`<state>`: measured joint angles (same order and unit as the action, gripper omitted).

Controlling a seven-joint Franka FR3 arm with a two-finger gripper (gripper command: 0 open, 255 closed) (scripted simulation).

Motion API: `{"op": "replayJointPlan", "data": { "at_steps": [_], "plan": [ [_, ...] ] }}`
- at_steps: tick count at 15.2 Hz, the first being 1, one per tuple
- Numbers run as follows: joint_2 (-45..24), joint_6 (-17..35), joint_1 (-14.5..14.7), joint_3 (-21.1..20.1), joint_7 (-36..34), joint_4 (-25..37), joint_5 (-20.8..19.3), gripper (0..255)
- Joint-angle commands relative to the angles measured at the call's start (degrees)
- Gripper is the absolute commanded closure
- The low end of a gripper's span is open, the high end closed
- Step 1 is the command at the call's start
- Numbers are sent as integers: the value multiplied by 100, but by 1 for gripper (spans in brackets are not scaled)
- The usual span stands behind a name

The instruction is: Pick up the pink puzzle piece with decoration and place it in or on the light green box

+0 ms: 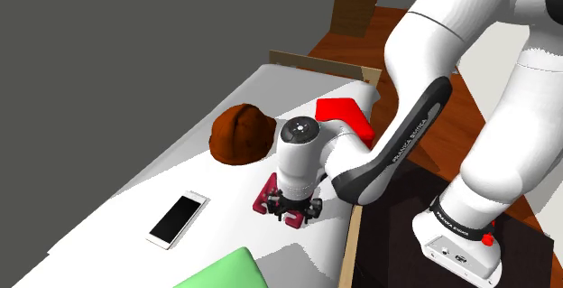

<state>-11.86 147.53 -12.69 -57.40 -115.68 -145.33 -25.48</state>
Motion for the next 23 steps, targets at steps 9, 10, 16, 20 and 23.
{"op": "replayJointPlan", "data": {
  "at_steps": [9, 10, 16, 20, 23],
  "plan": [
    [1508, -509, -673, -980, 1823, -21, 2501, 255],
    [1676, -597, -604, -932, 2007, -5, 2749, 255],
    [2421, -1178, -129, -471, 2695, 135, 3645, 255],
    [2777, -1570, 106, -188, 2942, 255, 3941, 255],
    [3003, -1859, 238, -4, 3076, 357, 4088, 255]
  ]
}}
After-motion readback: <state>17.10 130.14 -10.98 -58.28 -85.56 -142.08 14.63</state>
